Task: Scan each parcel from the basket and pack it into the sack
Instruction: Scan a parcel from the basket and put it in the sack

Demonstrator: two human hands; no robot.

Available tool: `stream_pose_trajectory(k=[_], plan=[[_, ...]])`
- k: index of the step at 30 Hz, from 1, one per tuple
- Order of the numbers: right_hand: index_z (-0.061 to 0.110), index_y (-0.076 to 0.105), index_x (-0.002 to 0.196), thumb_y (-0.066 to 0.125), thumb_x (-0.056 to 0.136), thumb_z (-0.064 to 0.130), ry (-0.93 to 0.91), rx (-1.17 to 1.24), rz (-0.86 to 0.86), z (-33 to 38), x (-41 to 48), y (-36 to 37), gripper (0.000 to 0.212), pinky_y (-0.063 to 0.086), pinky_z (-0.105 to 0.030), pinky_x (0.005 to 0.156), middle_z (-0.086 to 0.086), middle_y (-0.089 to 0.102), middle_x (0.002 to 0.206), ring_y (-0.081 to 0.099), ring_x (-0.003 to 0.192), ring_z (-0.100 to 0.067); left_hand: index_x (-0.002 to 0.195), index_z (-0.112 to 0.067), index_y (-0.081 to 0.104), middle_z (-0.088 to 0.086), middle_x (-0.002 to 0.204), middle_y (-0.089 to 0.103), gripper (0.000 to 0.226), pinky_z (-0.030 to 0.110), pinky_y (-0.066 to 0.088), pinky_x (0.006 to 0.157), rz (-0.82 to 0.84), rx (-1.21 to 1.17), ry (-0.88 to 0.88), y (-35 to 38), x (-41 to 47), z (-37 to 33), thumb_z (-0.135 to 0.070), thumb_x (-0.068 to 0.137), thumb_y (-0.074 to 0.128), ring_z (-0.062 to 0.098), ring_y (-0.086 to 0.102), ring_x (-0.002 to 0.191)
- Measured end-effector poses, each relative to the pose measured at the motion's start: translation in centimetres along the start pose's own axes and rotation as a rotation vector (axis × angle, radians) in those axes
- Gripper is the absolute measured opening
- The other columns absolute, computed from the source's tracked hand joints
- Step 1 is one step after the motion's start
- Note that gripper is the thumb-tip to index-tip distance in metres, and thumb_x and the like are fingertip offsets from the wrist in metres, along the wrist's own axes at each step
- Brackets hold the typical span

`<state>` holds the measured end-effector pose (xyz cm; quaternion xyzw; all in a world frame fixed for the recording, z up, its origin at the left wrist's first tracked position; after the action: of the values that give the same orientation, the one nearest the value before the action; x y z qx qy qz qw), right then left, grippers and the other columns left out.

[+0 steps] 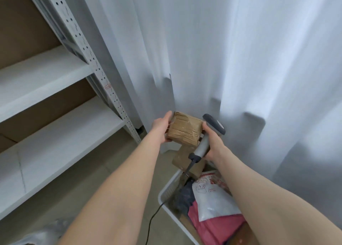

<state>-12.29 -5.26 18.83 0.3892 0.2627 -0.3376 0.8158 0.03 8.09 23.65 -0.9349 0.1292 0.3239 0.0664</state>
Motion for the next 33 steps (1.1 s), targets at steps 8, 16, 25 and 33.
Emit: stream_pose_trajectory(k=[8,16,25,33], plan=[[0.013,0.066,0.110,0.075,0.079,0.033,-0.073,-0.096,0.148,0.9,-3.9,5.0,0.037,0.054,-0.049,0.087,-0.010,0.073,0.105,0.068,0.099,-0.033,0.110,-0.012,0.057,0.012,0.101,0.067,0.062,0.051,0.055,0.076,-0.043,-0.057,-0.048,-3.7,-3.3,-3.1,-0.060,0.073,0.069,0.033,0.066,0.086],[0.017,0.066,0.109,0.074,0.082,0.042,-0.108,-0.093,0.228,1.6,-6.4,9.0,0.038,0.056,-0.042,0.070,-0.006,0.075,0.093,0.069,0.087,-0.029,0.098,-0.012,0.053,0.013,0.092,0.055,0.039,0.041,0.057,0.057,0.066,-0.021,0.016,-6.5,-6.0,-7.4,-0.039,0.074,0.070,0.030,0.059,0.078],[0.015,0.066,0.105,0.076,0.082,0.032,-0.129,-0.153,0.156,3.0,-8.1,11.1,0.031,0.052,-0.044,0.075,-0.008,0.074,0.093,0.066,0.081,-0.028,0.151,-0.023,0.019,0.012,0.139,0.046,0.102,0.044,0.051,0.093,0.151,0.240,0.374,-6.4,-7.3,-12.1,-0.037,0.062,0.068,0.026,0.055,0.110],[0.009,0.068,0.100,0.070,0.078,-0.006,-0.309,-0.203,0.101,4.8,-8.5,12.4,0.026,0.057,-0.042,0.076,-0.012,0.071,0.100,0.067,0.088,-0.029,0.127,-0.013,0.053,0.008,0.095,0.063,0.048,0.032,0.052,0.067,0.211,0.134,0.140,-7.6,-6.7,-10.0,-0.031,0.084,0.065,0.023,0.059,0.084]])
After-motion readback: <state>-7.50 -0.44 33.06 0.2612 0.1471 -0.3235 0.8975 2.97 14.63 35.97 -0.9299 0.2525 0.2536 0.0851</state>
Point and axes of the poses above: each hand's wrist, its own x-axis towards the middle knuckle, its own y-axis out of the palm, z = x × y, the point moved 9 cm from there along x, towards the middle knuckle
